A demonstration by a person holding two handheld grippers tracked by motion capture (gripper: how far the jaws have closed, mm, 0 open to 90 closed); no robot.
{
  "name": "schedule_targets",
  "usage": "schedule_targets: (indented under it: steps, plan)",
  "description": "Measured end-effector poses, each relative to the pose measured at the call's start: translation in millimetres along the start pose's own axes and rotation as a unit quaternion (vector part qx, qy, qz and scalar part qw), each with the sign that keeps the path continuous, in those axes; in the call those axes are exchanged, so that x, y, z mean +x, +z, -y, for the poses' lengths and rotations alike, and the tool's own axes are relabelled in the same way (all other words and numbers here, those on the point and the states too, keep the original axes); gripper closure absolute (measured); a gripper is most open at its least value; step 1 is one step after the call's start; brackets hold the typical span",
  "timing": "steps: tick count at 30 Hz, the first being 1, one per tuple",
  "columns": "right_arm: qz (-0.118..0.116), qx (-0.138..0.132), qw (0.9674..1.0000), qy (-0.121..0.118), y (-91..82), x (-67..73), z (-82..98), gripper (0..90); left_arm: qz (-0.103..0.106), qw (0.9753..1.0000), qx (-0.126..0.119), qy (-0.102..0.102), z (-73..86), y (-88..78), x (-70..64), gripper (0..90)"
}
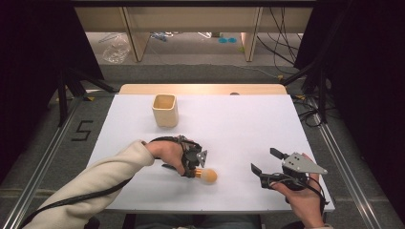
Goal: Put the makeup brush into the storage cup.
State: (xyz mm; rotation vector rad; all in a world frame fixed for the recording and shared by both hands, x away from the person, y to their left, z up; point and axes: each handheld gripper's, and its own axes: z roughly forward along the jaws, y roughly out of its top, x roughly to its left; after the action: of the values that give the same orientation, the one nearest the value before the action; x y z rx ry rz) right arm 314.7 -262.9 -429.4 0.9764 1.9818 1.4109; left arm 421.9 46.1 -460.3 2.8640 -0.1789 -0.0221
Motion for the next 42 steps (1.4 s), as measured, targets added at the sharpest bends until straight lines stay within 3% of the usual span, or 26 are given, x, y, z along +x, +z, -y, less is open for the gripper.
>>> schedule_targets:
  steps: [9, 17, 19, 20, 24, 33, 38, 42]
  plan:
    - [-0.005, -0.001, 1.0, 0.004, 0.5, -0.4, 0.3, 14.6, -0.007, 0.9999, -0.012, -0.004, 3.3, -0.8, -0.4, 68.4]
    - [-0.001, 0.0, 1.0, 0.004, 0.3, -0.8, 0.3, 14.7, -0.018, 0.9997, -0.012, 0.009, 5.8, -3.4, 2.1, 68.6]
    - [0.0, 0.002, 1.0, 0.003, 0.1, -0.9, 0.3, 14.7, -0.021, 0.9995, -0.023, 0.002, 6.2, -3.5, 1.3, 68.6]
    - [0.0, 0.003, 1.0, 0.004, 0.1, -0.8, 0.3, 14.7, -0.021, 0.9996, -0.018, 0.009, 6.0, -5.1, 2.2, 68.7]
    - [-0.001, 0.001, 1.0, 0.004, 0.2, -0.7, 0.3, 14.7, -0.03, 0.9991, -0.029, 0.007, 6.1, -9.0, 2.6, 68.7]
    - [-0.003, 0.003, 1.0, 0.004, -0.1, -0.2, 0.0, 14.6, -0.059, 0.9962, -0.064, -0.004, 10.6, -25.0, 5.7, 68.7]
    - [-0.006, -0.002, 1.0, 0.006, 0.9, 0.1, 0.3, 14.7, -0.065, 0.9956, -0.068, -0.011, 14.3, -32.2, 6.4, 68.8]
    - [-0.006, 0.001, 1.0, 0.006, 0.6, -0.2, 0.3, 14.6, -0.074, 0.9934, -0.086, -0.016, 16.3, -35.6, 6.2, 68.8]
